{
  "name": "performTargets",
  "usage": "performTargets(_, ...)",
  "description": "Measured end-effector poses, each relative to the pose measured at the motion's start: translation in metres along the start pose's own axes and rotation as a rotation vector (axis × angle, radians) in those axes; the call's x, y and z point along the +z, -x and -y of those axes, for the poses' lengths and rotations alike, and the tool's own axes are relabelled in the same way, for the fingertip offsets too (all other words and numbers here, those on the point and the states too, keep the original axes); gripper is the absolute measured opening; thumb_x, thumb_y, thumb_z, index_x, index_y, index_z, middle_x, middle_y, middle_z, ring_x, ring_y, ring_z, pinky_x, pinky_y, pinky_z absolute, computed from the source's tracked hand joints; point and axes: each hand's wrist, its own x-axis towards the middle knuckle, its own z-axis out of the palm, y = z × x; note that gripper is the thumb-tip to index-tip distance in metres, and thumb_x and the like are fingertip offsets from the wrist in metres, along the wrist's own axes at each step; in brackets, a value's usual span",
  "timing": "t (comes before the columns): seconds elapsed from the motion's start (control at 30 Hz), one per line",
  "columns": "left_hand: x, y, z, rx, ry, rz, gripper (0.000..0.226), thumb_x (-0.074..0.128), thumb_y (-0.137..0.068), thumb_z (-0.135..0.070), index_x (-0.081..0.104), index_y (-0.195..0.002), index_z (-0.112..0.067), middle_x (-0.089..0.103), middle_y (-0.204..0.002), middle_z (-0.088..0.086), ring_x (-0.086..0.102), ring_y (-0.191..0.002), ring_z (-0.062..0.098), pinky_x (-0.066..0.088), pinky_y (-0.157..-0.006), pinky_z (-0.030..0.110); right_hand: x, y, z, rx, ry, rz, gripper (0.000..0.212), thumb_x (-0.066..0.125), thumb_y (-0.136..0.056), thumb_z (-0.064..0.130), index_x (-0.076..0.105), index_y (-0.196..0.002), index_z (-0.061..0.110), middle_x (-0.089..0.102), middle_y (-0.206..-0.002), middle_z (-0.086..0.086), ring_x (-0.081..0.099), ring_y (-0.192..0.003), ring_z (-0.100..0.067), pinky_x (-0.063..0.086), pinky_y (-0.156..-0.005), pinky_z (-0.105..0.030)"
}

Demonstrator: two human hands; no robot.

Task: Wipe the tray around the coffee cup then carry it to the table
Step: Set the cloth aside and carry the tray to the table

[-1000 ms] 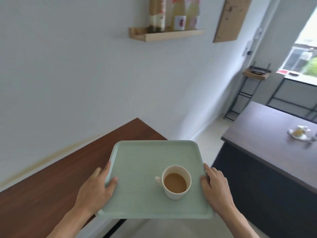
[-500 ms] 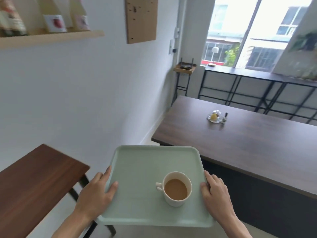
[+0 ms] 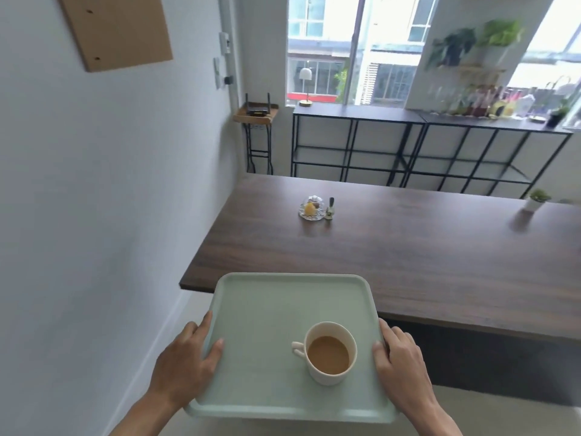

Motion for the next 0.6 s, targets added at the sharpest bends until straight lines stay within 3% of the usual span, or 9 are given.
performTargets(0.27, 0.044, -0.107, -0.025, 0.066, -0.019, 0.083, 0.079, 0.033, -0.086, -0.065, 0.042, -0.154, -0.026, 0.051, -0.093, -0.006, 0.065, -0.082, 0.022, 0.050, -0.061, 0.036, 0.035, -0.073, -0.042, 0.095, 0.029, -0.031, 0.044, 0.059, -0.096, 0.010, 0.059, -0.140, 0.014, 0.057, -0.086, 0.010, 0.053, -0.086, -0.018, 0.042, -0.081, -0.040)
performTargets(0.6, 0.068, -0.233, -0.033, 0.091, -0.017, 0.148, 0.080, 0.036, -0.085, -0.064, 0.039, -0.156, -0.025, 0.051, -0.097, -0.005, 0.066, -0.093, 0.026, 0.055, -0.072, 0.043, 0.079, -0.182, -0.054, 0.143, 0.138, -0.014, 0.049, 0.057, -0.097, 0.019, 0.056, -0.144, 0.008, 0.056, -0.090, 0.008, 0.049, -0.083, -0.018, 0.046, -0.079, -0.043)
